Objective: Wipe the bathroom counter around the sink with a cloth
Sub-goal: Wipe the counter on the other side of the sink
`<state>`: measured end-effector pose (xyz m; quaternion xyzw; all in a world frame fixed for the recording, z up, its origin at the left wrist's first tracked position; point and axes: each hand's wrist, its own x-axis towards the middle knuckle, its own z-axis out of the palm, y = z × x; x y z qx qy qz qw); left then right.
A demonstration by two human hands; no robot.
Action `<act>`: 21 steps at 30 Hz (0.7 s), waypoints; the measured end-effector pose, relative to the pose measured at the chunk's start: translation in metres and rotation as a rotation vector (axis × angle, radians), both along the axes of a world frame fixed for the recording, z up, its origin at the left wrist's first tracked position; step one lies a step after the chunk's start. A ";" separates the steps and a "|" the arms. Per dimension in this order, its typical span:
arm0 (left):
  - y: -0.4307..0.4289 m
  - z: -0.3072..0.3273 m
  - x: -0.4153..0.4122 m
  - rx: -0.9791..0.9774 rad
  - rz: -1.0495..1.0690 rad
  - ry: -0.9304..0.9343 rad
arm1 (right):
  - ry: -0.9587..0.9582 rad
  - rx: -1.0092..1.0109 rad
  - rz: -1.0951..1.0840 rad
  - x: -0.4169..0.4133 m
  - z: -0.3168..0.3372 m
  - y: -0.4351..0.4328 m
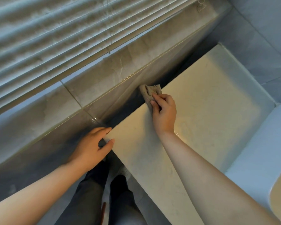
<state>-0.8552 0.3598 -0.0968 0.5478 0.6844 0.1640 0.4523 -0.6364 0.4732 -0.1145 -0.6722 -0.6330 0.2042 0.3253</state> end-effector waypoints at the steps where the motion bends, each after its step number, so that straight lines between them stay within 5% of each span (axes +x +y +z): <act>1: -0.002 0.000 -0.001 -0.003 0.012 -0.004 | -0.006 0.003 0.019 -0.003 -0.001 -0.006; 12: -0.013 0.005 0.001 -0.019 0.033 0.008 | 0.091 -0.114 0.247 -0.017 0.010 -0.057; 21: -0.009 0.013 0.009 -0.040 -0.013 0.104 | 0.105 0.004 -0.181 0.079 0.036 -0.017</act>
